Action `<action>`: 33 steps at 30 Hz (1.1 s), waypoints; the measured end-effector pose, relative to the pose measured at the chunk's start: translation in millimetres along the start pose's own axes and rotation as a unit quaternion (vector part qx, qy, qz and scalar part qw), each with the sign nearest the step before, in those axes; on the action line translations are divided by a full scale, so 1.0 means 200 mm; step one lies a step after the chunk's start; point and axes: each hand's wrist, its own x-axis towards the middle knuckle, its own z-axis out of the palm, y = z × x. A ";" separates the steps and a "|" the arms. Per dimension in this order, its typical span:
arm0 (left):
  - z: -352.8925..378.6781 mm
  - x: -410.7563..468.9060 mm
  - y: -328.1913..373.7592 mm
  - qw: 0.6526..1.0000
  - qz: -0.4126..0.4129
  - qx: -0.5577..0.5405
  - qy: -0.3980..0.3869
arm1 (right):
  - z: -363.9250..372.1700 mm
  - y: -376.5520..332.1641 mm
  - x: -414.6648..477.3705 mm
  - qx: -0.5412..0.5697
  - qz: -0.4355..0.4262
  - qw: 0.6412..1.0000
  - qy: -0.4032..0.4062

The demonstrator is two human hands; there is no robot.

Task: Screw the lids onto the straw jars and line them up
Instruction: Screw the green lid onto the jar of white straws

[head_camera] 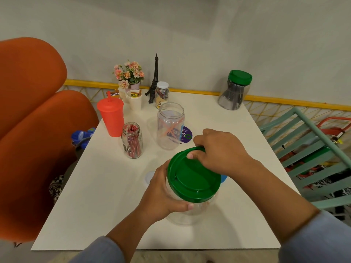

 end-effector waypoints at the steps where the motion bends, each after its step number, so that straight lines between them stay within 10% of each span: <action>1: 0.00 0.00 0.00 1.000 -0.001 -0.002 0.001 | 0.00 0.02 0.01 0.009 -0.008 1.000 -0.008; 11: 0.01 0.00 0.01 1.000 0.000 -0.010 0.003 | 0.19 0.09 0.03 0.281 0.002 0.958 -0.066; 22: -0.01 0.02 -0.01 0.999 0.010 -0.015 -0.026 | 0.25 0.13 -0.07 0.143 -0.067 0.968 -0.197; 33: 0.01 0.02 -0.03 1.000 0.009 -0.019 -0.023 | 0.33 0.02 -0.15 0.156 0.010 0.986 -0.052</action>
